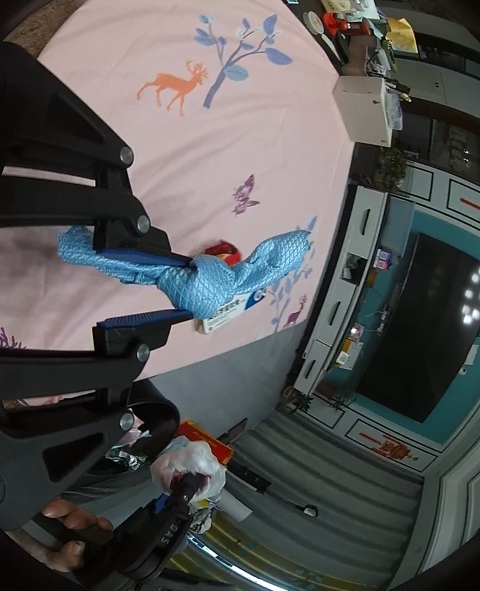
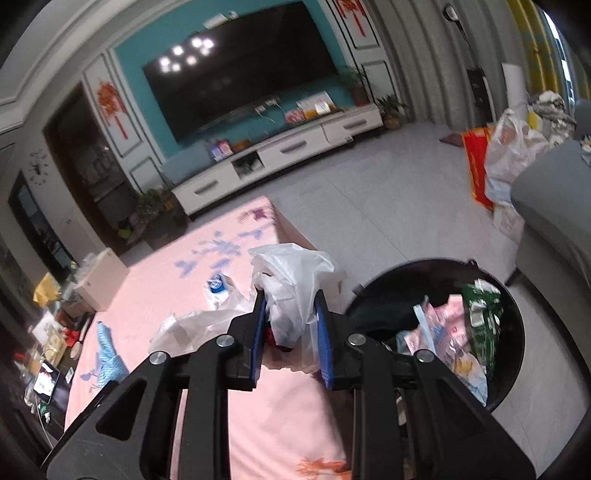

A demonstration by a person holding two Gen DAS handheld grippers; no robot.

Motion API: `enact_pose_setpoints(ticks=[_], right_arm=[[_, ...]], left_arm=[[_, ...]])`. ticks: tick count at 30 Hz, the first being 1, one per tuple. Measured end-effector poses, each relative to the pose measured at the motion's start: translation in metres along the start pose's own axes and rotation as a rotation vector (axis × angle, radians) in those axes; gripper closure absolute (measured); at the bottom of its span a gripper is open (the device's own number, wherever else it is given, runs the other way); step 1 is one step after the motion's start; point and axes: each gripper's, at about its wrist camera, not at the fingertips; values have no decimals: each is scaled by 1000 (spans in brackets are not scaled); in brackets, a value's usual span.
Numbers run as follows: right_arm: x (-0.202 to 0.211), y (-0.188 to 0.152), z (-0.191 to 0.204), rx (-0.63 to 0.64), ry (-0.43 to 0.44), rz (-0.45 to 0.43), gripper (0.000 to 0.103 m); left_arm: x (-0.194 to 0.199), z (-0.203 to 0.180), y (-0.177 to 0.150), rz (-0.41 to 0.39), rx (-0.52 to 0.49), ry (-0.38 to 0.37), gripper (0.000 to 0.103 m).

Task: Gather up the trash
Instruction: 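Lift the blue cloth and white bag and carry them toward the black bin, then move the left tool with the blue cloth over the black bin while the right holds the white bag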

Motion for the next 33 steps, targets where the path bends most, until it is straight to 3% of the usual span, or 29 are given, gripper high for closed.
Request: enact_pose_setpoints(ticks=[12,33], right_arm=[[-22,-5,-15,-25,-46,77,78],[-45,-18,18,102,-115,132,77]], left_arm=[[-36,2,-19,114,1,9,79],[-39,7,-21,136,42,1,79]])
Point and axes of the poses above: each gripper's, at about its wrist camera, not at the fingertips, and x roughly against the way its jaws point, z to its left, y to its top, and after that the axes turned 2 degrees about x, right-handed
